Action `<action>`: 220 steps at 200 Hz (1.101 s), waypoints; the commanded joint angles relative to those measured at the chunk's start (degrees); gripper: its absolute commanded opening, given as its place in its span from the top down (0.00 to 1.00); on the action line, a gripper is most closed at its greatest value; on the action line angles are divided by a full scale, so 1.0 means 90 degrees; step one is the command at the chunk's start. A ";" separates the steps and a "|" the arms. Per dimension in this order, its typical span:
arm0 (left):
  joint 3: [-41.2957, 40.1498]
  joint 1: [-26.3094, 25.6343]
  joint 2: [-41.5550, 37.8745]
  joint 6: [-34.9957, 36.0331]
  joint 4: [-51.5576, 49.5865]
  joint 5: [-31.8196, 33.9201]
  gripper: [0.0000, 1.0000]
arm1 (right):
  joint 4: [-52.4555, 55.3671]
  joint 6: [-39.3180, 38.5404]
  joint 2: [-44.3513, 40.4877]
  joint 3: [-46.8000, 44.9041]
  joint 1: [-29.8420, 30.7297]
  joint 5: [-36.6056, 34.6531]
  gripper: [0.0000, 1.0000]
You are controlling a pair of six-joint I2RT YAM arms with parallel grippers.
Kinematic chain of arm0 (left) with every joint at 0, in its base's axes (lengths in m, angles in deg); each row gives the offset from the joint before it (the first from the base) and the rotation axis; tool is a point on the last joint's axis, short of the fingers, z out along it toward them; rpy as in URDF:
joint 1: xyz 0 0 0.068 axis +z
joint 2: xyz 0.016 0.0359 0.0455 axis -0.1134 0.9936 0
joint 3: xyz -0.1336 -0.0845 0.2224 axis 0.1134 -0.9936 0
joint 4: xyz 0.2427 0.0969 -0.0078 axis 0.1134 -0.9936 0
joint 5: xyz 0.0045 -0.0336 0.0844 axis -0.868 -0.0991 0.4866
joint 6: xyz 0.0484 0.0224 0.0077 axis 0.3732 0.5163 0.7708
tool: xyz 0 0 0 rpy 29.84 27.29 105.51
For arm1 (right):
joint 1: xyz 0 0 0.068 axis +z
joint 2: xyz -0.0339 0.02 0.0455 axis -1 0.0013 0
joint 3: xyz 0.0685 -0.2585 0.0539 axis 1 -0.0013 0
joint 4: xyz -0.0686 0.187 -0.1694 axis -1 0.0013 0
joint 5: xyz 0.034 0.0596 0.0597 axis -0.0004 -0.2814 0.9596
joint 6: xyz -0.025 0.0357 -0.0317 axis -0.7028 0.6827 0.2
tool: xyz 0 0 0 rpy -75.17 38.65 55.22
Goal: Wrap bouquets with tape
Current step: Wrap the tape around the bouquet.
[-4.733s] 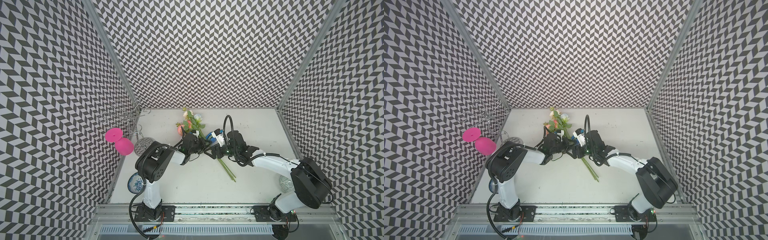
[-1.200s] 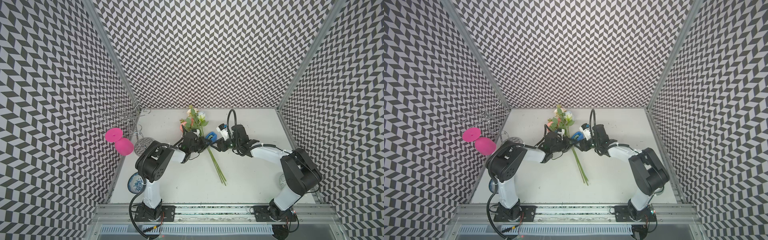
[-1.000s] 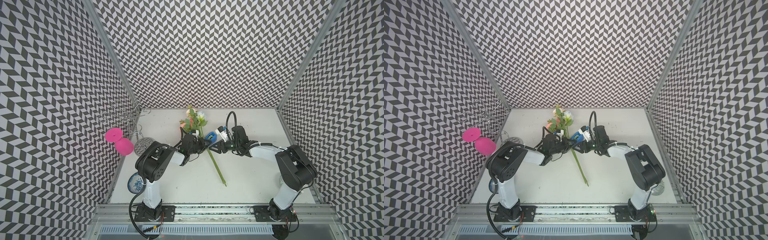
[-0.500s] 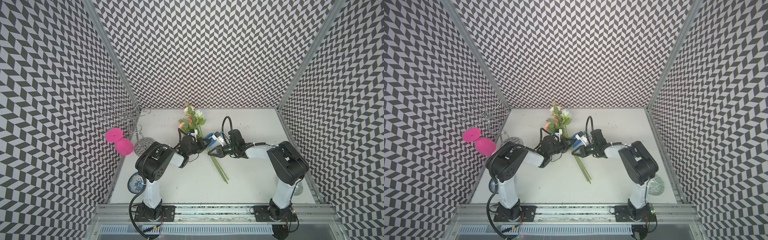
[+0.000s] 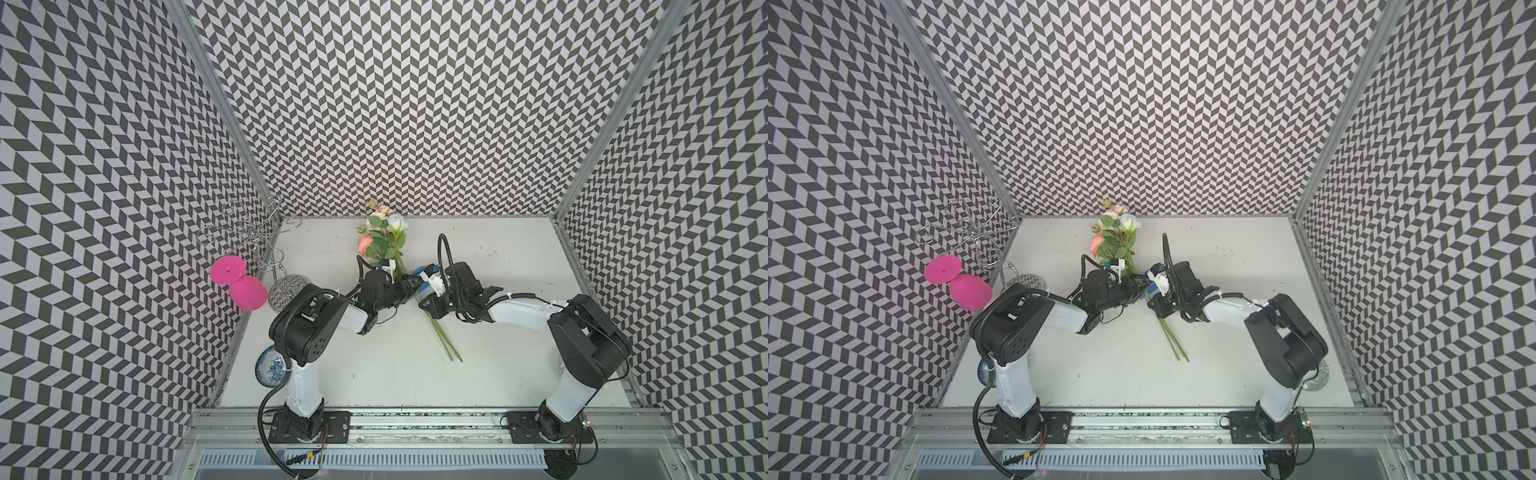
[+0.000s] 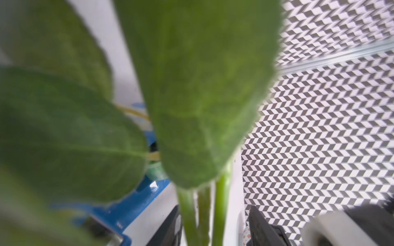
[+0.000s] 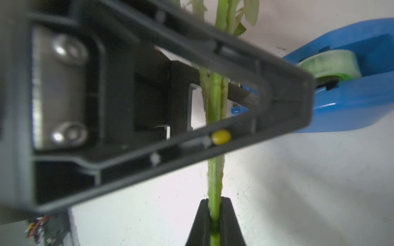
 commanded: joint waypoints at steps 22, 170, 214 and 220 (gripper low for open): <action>0.0927 -0.0150 -0.0267 0.0822 -0.2276 0.0397 0.44 | 0.0375 -0.0654 -0.0047 0.0720 0.0801 -0.2442 1.00; 0.0252 -0.0014 -0.0067 0.0093 0.0050 -0.0435 1.00 | -0.1011 0.0305 -0.0391 -0.0122 -0.0616 0.1902 0.37; -0.0161 0.0018 -0.0072 -0.0239 0.1401 -0.0620 1.00 | -0.1582 0.0476 0.0140 -0.0281 -0.1001 0.3243 0.43; -0.0190 0.0039 -0.0072 -0.0265 0.1548 -0.0649 1.00 | -0.1651 0.0512 0.0188 -0.0296 -0.1001 0.3342 0.43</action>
